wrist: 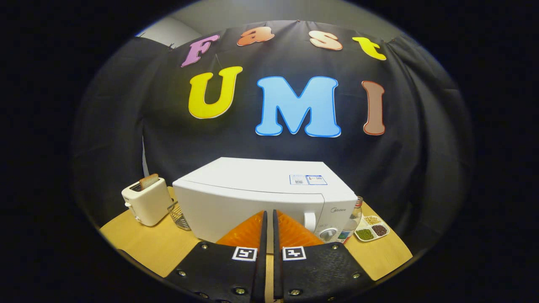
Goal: Open the microwave, put the food inside, and close the microwave door.
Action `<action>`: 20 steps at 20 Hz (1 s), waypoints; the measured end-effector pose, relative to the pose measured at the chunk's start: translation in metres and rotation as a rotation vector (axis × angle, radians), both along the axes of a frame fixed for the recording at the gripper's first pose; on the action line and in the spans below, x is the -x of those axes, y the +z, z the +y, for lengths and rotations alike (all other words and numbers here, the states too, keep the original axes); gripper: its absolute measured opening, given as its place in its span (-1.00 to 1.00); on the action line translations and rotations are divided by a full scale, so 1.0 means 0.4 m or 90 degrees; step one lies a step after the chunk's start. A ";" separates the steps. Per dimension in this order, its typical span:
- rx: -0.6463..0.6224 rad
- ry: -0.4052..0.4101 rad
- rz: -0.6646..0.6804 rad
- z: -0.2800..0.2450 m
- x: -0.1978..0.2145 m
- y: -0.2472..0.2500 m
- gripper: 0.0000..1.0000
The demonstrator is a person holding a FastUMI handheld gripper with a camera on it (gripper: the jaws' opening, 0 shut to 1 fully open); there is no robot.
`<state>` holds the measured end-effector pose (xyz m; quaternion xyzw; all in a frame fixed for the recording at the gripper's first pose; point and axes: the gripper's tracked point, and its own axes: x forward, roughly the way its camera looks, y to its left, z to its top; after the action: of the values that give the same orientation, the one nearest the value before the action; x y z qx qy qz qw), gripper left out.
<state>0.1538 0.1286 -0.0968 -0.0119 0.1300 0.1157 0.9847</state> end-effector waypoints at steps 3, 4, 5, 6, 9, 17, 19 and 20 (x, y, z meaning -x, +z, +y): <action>-0.006 -0.015 -0.019 -0.035 0.065 0.047 -0.84; -0.004 -0.020 -0.025 -0.050 0.089 0.058 -0.84; -0.001 -0.025 -0.029 -0.064 0.110 0.065 -0.84; -0.003 -0.023 -0.031 -0.072 0.138 0.072 -0.84; -0.002 -0.035 -0.039 -0.105 0.209 0.082 -0.72; -0.012 -0.067 -0.076 -0.156 0.339 0.102 0.50; -0.016 -0.073 -0.084 -0.164 0.358 0.110 0.93; -0.019 -0.074 -0.087 -0.167 0.365 0.114 0.95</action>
<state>0.0080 0.0619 -0.0512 0.0027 0.0612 0.0594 0.9964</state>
